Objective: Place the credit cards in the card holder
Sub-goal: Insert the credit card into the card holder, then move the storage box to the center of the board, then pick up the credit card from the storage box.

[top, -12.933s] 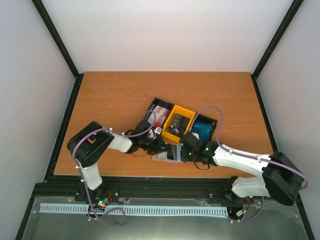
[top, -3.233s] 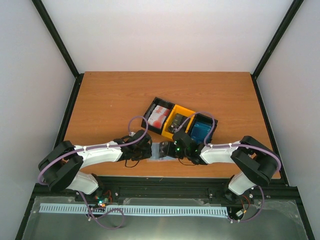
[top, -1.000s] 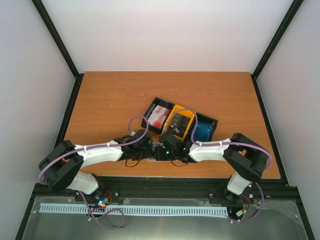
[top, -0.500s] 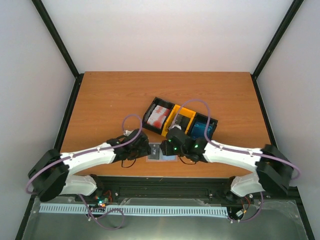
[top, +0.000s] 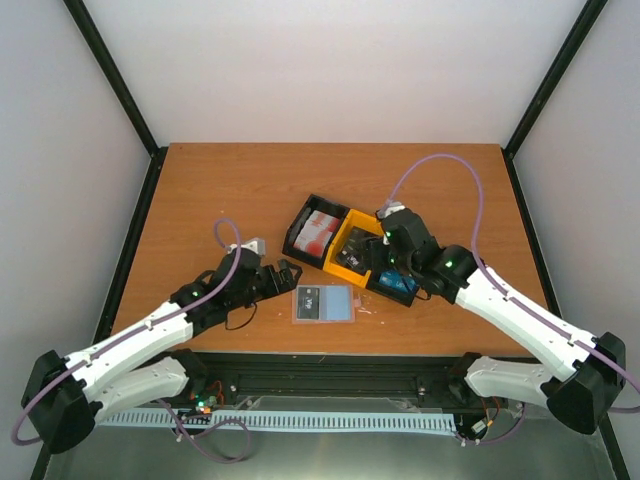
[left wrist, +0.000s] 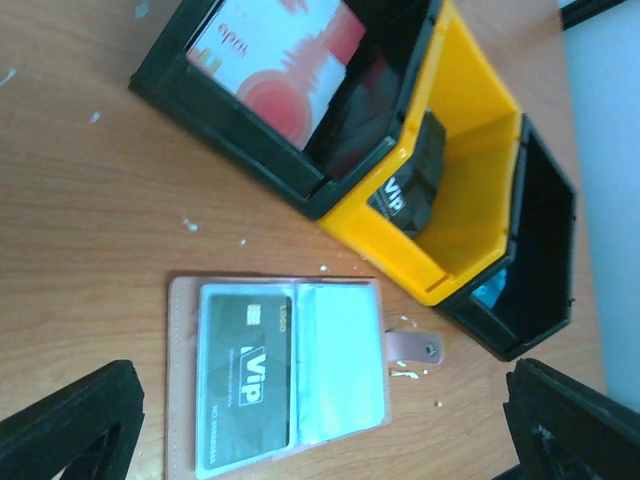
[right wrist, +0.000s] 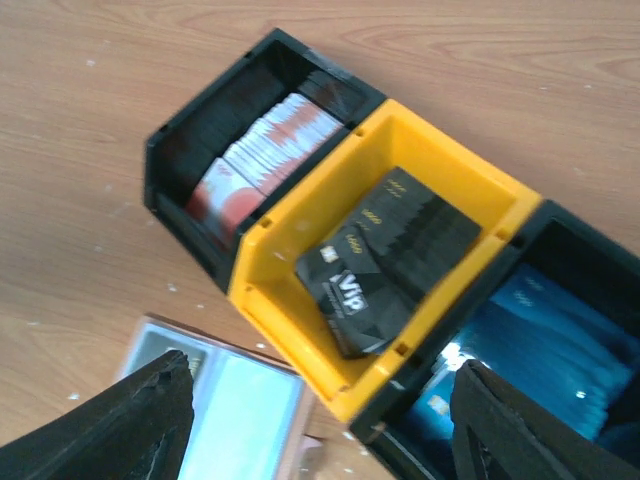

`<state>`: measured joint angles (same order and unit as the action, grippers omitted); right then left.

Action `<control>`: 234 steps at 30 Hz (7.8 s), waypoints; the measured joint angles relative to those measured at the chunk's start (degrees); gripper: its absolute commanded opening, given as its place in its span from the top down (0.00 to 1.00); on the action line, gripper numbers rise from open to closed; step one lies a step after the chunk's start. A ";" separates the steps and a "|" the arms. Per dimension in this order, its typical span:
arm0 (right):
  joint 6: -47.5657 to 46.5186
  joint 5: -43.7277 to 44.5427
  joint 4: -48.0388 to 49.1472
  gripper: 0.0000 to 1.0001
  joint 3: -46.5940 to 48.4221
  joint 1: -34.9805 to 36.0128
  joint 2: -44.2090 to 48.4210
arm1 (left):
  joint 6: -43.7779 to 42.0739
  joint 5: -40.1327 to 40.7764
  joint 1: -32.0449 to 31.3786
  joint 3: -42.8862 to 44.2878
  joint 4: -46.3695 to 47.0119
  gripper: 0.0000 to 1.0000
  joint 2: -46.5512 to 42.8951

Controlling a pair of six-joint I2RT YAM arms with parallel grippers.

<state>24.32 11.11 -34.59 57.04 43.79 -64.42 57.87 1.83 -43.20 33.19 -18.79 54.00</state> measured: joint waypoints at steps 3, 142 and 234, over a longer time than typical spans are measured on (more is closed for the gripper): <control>-2.32 0.04 -1.97 0.27 0.50 -2.34 -0.15 | -2.32 -2.29 1.70 -0.26 1.70 0.00 -1.16; -22.86 -33.90 -18.60 0.66 16.79 -18.82 -41.79 | -18.05 -27.23 22.58 33.48 4.61 0.45 53.48; 25.31 -55.41 15.91 0.97 5.49 -12.76 -11.08 | 14.36 -58.95 17.94 6.36 47.41 0.54 21.68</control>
<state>49.63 -44.29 -18.68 62.52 31.03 -75.50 72.23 -57.12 -25.26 39.55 28.62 75.68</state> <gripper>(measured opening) 0.029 0.504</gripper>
